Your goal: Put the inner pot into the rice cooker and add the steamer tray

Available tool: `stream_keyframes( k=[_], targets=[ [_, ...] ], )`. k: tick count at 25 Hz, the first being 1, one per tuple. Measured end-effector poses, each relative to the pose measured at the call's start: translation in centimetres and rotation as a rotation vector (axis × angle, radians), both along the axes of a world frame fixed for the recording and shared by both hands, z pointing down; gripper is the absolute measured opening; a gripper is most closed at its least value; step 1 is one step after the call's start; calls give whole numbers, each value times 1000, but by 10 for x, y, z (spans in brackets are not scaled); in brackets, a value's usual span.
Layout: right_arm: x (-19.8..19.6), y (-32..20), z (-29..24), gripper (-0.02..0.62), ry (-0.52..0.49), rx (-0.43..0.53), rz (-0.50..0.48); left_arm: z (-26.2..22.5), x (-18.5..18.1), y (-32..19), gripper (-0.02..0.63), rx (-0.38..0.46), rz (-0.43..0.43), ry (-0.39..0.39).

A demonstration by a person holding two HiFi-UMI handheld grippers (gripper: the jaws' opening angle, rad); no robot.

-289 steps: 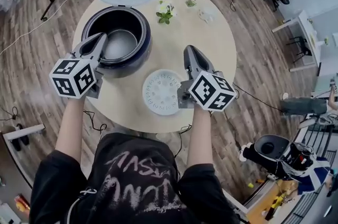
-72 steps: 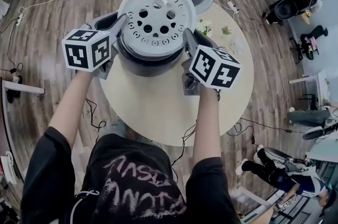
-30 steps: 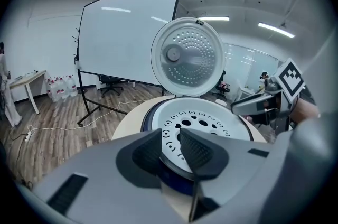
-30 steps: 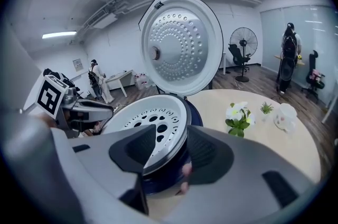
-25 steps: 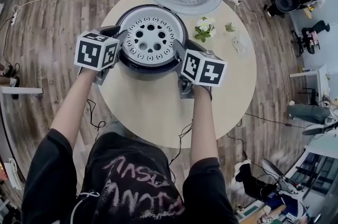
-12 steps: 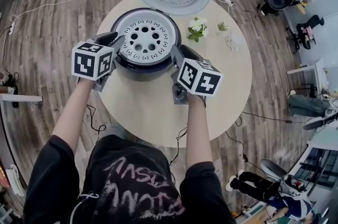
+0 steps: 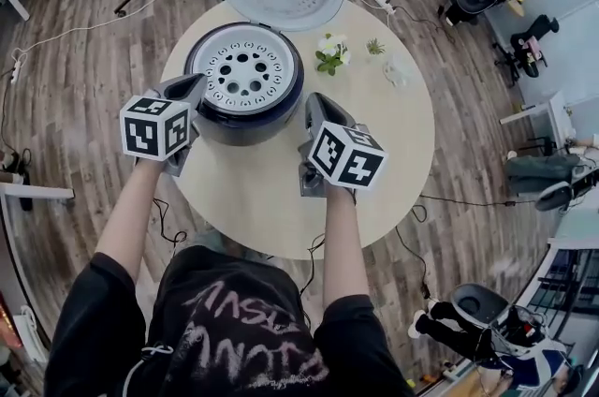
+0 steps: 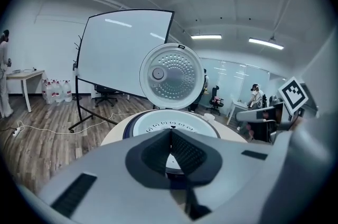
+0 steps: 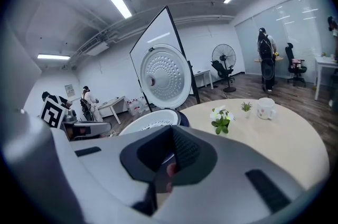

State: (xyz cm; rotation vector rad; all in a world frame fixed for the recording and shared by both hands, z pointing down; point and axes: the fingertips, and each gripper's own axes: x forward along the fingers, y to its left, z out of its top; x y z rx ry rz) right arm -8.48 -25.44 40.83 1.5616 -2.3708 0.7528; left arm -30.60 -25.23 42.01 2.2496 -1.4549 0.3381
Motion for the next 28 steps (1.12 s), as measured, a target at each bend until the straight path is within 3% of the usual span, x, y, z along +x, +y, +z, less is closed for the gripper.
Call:
stream_keyframes(
  k=[18, 28],
  targets=[
    [63, 53, -34, 5, -20, 172, 152, -41, 38, 25, 11, 190, 55, 38],
    [105, 96, -53, 5, -30, 311, 238, -73, 72, 46, 11, 382, 148, 5]
  ],
)
